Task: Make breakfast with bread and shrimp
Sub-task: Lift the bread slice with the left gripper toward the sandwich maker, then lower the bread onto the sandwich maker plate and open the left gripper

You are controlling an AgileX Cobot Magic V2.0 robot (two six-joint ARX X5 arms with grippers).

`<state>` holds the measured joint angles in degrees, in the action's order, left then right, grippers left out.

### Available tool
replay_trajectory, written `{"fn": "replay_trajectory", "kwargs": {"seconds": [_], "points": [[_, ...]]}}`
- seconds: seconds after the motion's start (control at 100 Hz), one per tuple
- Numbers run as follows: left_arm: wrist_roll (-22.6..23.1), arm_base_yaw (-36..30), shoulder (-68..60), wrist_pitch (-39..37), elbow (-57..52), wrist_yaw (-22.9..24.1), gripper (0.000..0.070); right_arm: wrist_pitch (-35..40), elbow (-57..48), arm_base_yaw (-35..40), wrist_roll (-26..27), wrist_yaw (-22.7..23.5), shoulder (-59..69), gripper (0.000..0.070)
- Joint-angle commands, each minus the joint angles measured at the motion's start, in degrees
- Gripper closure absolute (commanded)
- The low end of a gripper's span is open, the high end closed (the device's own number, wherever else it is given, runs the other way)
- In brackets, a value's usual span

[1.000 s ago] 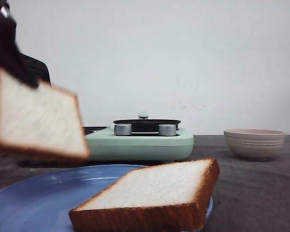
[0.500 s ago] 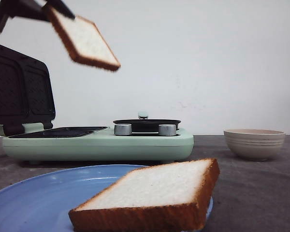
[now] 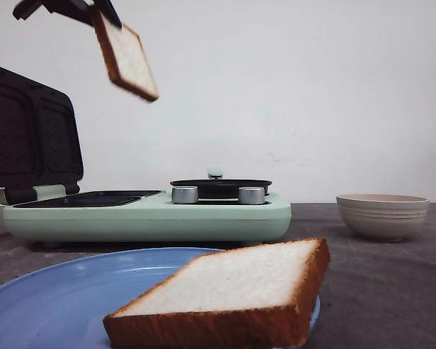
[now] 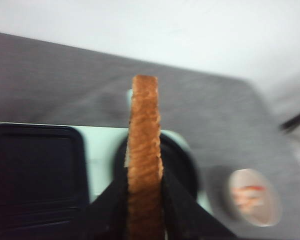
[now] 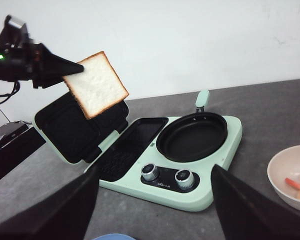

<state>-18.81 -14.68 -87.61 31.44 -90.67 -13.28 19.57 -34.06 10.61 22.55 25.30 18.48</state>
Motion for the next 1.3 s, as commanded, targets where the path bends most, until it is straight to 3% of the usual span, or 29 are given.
{"fn": "replay_trajectory", "kwargs": {"seconds": [0.0, 0.24, 0.55, 0.73, 1.1, 1.29], "points": [[7.32, -0.92, -2.78, 1.79, -3.10, 3.69, 0.0698, -0.11, -0.81, 0.24, -0.79, -0.13, 0.17, 0.0261], [19.26, -4.28, -9.60, 3.80, -7.04, 18.32, 0.0698, 0.42, -0.81, 0.24, -1.51, -0.31, 0.17, 0.0261], [29.64, -6.95, -16.06, 0.57, -7.19, 28.04, 0.0699, 3.78, -0.81, 0.24, -2.67, -1.79, 0.17, 0.0260], [40.87, -8.87, -18.93, -4.13, -7.19, 35.47, 0.0699, 5.22, -0.81, 0.24, -4.04, -1.79, 0.17, 0.0261], [54.29, -10.47, -24.44, -12.33, -7.19, 38.16, 0.0699, 8.87, -0.81, 0.26, -5.42, -1.77, 0.15, 0.0261], [55.10, -10.38, -27.30, -13.05, -7.19, 39.41, 0.0699, 9.84, -0.81, 0.26, -5.44, -1.77, 0.15, 0.0261]]}}
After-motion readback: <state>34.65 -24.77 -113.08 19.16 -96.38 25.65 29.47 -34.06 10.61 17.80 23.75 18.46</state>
